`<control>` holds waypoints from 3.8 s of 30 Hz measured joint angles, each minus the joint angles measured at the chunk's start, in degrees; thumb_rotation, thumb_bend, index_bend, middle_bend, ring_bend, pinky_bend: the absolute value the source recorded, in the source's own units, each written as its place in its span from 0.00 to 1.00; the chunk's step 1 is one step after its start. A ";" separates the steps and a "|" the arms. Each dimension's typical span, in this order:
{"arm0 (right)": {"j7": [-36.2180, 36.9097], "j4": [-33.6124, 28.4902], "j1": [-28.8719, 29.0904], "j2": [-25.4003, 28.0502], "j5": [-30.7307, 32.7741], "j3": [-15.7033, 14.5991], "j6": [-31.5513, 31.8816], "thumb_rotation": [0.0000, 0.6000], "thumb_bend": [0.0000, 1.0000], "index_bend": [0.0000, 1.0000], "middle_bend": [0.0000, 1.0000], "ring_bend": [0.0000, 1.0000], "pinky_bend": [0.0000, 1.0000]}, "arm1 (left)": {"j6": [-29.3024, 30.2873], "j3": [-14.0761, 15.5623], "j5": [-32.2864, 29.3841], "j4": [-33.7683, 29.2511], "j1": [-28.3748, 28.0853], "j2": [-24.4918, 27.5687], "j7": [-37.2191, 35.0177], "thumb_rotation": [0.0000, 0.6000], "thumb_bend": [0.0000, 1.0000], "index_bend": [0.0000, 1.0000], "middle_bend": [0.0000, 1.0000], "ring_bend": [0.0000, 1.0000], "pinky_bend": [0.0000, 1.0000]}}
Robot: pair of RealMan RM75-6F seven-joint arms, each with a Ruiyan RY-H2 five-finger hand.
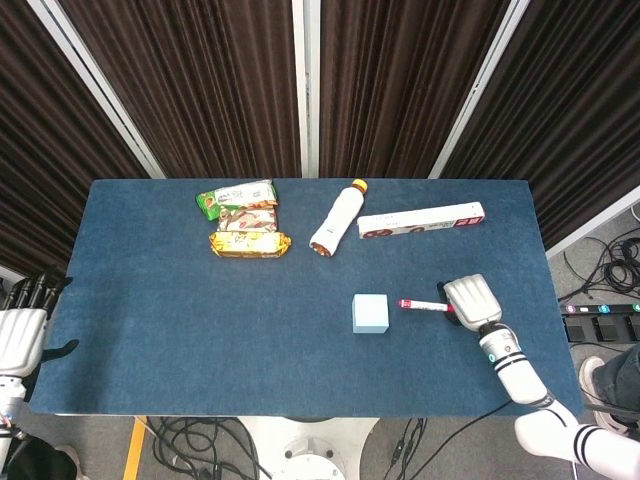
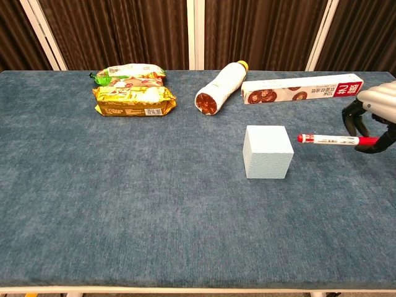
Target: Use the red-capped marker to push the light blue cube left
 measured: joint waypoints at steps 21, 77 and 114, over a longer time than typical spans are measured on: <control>-1.39 0.91 2.09 -5.86 -1.24 -0.38 -2.51 1.00 0.34 0.68 0.67 0.95 1.00 | 0.66 -0.57 -1.46 1.20 0.69 0.88 -1.98 1.00 0.04 0.18 0.11 0.01 0.11; -11.67 0.08 8.68 -12.19 6.16 3.47 -4.68 1.00 0.37 0.68 0.67 0.95 1.00 | -1.24 -0.96 -2.91 5.99 1.00 0.16 -6.82 1.00 0.04 0.18 0.11 0.01 0.11; -19.52 -0.77 15.41 -18.40 12.03 6.30 -5.31 1.00 0.37 0.68 0.67 0.95 1.00 | -1.20 -0.44 -2.60 6.77 2.14 1.23 -8.58 1.00 0.06 0.18 0.11 0.01 0.10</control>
